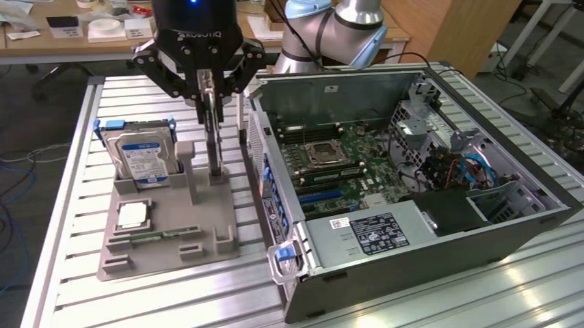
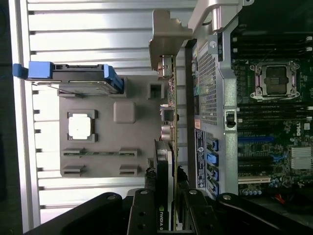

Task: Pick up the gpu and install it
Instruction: 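Pick up the gpu and move the gpu toward the slot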

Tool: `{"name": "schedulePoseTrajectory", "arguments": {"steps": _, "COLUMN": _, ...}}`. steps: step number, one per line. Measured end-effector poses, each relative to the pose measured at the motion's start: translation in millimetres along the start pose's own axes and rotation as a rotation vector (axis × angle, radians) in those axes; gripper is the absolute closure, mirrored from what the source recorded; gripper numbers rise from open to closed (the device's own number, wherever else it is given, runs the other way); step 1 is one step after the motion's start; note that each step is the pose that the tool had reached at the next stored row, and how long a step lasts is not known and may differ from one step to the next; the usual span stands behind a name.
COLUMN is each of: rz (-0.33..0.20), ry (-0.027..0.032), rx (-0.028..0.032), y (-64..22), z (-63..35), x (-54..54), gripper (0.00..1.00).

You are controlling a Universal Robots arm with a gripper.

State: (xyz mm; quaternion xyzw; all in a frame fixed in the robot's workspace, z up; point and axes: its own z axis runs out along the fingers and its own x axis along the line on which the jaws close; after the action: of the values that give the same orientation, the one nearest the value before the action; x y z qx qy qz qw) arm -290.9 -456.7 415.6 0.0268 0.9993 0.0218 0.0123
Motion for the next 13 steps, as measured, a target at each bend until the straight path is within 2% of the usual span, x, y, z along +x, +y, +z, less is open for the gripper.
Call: {"name": "schedulePoseTrajectory", "arguments": {"steps": 13, "rz": 0.0, "ry": -0.0001, "rx": -0.0001, "y": 0.9, "z": -19.4, "x": -0.4, "gripper": 0.74}}
